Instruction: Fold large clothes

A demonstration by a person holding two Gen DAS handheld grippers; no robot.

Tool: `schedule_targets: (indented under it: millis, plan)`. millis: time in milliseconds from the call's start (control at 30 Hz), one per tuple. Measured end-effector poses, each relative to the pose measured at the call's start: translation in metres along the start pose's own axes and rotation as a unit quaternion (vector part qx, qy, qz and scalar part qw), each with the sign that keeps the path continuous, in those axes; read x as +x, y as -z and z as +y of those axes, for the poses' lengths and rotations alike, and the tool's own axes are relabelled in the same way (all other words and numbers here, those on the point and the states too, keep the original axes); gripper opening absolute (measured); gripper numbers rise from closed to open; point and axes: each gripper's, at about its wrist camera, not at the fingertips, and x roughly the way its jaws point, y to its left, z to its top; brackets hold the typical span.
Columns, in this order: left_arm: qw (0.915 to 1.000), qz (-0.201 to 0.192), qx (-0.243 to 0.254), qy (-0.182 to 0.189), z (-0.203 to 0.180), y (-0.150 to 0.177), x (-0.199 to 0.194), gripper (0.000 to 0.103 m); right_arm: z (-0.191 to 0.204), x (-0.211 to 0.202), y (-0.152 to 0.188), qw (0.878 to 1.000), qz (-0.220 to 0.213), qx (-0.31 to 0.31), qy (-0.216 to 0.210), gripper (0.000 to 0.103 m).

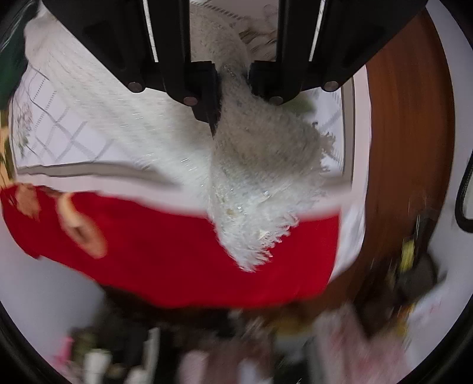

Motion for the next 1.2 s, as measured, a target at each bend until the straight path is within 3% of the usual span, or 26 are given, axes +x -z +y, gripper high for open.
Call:
schedule_targets:
  millis: [133,267,367,467,600,667,767,867,900,933,967,1000,1100,1133,1200]
  plan:
    - [0.9898,-0.089,0.110,0.016,-0.048,-0.001,-0.057,0.010,0.005,0.002,-0.009,1.000,-0.004,0.005,0.028,0.071]
    - [0.9612,-0.155,0.219,0.063,-0.112,0.032,-0.131,0.010,-0.006,-0.010,-0.015,0.999,-0.016,0.033,0.022,0.071]
    - [0.9305,-0.168,0.302,0.121,-0.173,0.081,-0.181,0.009,-0.025,-0.025,-0.015,0.998,-0.031,0.057,0.012,0.071]
    - [0.8943,-0.136,0.381,0.190,-0.221,0.147,-0.210,0.009,-0.057,-0.046,-0.013,0.995,-0.044,0.085,0.013,0.071]
    - [0.8423,-0.051,0.475,0.250,-0.276,0.259,-0.223,0.010,-0.110,-0.075,-0.005,0.989,-0.056,0.131,0.031,0.071]
    - [0.8160,-0.017,0.515,0.261,-0.297,0.318,-0.224,0.010,-0.142,-0.088,0.003,0.986,-0.062,0.151,0.044,0.071]
    - [0.7841,0.024,0.562,0.263,-0.314,0.390,-0.221,0.011,-0.194,-0.104,0.018,0.980,-0.064,0.176,0.067,0.071]
    - [0.7594,0.046,0.601,0.246,-0.330,0.439,-0.217,0.020,-0.238,-0.111,0.034,0.976,-0.055,0.193,0.083,0.071]
    - [0.7525,0.056,0.608,0.246,-0.331,0.449,-0.212,0.033,-0.251,-0.113,0.040,0.975,-0.053,0.198,0.087,0.071]
    - [0.7445,0.069,0.614,0.252,-0.332,0.456,-0.213,0.060,-0.262,-0.115,0.044,0.974,-0.051,0.202,0.087,0.071]
    - [0.7356,0.088,0.620,0.259,-0.332,0.462,-0.210,0.075,-0.270,-0.117,0.047,0.973,-0.050,0.207,0.086,0.071]
    - [0.7335,0.097,0.619,0.264,-0.335,0.463,-0.210,0.087,-0.279,-0.119,0.051,0.972,-0.051,0.212,0.083,0.071]
    - [0.7362,0.100,0.615,0.264,-0.325,0.447,-0.215,0.087,-0.297,-0.128,0.059,0.971,-0.055,0.221,0.068,0.071]
    - [0.7418,0.099,0.610,0.260,-0.320,0.439,-0.216,0.087,-0.301,-0.132,0.061,0.971,-0.056,0.224,0.064,0.071]
    - [0.7618,0.103,0.588,0.251,-0.303,0.408,-0.213,0.087,-0.310,-0.143,0.063,0.971,-0.061,0.226,0.052,0.071]
